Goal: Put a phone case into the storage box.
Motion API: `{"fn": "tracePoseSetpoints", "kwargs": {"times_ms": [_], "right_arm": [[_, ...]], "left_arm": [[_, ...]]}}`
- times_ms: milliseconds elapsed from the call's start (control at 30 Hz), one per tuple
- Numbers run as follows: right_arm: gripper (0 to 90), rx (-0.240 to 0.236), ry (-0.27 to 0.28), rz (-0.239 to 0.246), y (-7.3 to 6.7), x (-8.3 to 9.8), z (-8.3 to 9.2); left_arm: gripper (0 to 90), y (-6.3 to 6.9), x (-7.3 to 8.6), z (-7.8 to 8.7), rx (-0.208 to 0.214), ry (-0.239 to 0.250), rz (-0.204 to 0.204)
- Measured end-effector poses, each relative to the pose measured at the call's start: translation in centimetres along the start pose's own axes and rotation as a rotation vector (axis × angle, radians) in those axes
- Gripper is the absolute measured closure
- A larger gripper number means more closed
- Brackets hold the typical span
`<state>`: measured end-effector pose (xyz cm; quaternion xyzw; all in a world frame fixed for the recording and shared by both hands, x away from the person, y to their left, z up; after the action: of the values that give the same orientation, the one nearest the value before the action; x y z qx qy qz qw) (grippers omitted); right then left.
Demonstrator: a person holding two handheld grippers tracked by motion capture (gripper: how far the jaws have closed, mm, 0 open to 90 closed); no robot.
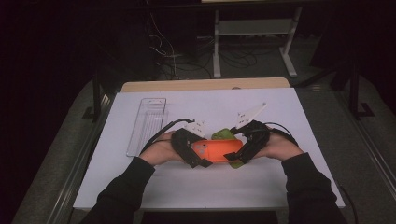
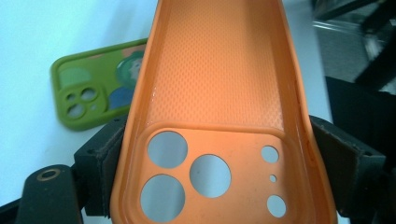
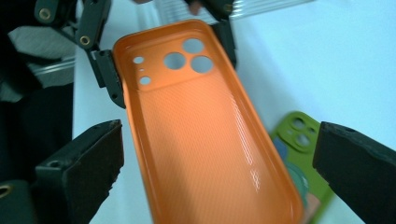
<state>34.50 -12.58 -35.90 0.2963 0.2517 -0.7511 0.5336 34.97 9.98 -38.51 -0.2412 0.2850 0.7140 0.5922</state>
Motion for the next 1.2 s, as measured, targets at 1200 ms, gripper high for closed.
{"fn": "tracePoseSetpoints", "kwargs": {"times_ms": [1200], "right_arm": [[0.0, 0.360, 0.197, -0.415, -1.7, 7.0, -1.9]], "left_arm": [[15.4, -0.2, 2.3, 0.9, -0.270, 0.082, 0.268]]}}
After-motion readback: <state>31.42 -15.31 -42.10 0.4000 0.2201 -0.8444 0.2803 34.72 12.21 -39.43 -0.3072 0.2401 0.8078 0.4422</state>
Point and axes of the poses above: each handheld gripper's, and its own axes: z roughly backward along the jaws, x roughly out of its underside, y roughly to its right, the point moved 1 cm from there along -z, roughly forward along the jaws
